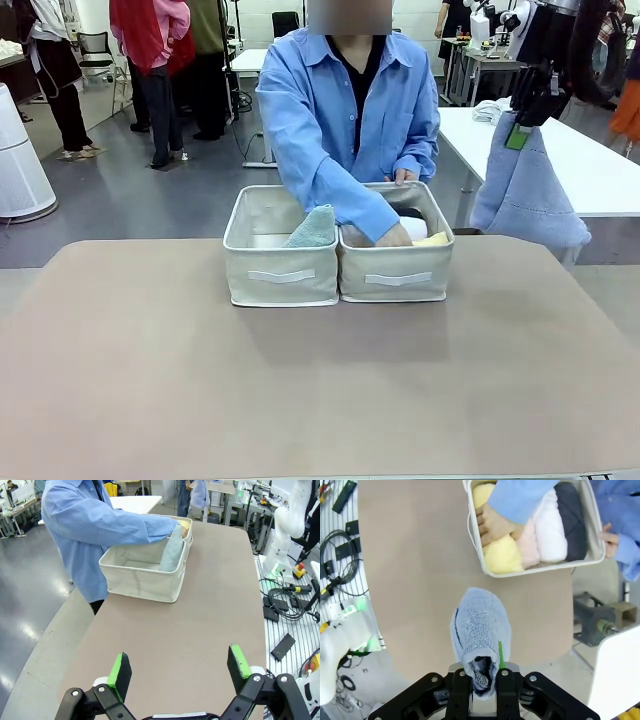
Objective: Sort the towels based on their folding style.
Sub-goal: Pick up another triangle-folded towel from the table and place it in the left Fabric basket.
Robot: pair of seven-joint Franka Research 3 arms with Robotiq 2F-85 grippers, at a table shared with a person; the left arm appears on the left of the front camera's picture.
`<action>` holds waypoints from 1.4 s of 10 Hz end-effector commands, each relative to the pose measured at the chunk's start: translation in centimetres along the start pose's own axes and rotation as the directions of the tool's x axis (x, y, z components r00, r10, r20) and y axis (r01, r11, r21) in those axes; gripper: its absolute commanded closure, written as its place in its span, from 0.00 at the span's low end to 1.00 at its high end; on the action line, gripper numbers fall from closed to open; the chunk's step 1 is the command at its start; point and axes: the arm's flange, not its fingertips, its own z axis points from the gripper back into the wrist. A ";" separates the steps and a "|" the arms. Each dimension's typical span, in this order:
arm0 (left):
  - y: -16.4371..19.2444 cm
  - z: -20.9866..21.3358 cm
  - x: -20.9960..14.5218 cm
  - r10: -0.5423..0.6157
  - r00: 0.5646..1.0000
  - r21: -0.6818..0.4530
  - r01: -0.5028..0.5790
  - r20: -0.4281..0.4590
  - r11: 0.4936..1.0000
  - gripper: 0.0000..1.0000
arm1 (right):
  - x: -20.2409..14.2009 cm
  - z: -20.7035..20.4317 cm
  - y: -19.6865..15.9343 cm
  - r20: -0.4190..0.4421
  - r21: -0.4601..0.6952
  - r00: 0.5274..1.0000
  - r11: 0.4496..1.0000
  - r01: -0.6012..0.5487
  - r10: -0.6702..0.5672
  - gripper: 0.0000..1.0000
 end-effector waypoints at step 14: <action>-0.2 0.1 0.2 -0.004 1.000 0.001 0.004 0.014 1.000 0.00 | 8.2 2.5 -2.5 0.047 -0.114 0.999 0.993 0.012 -0.007 0.84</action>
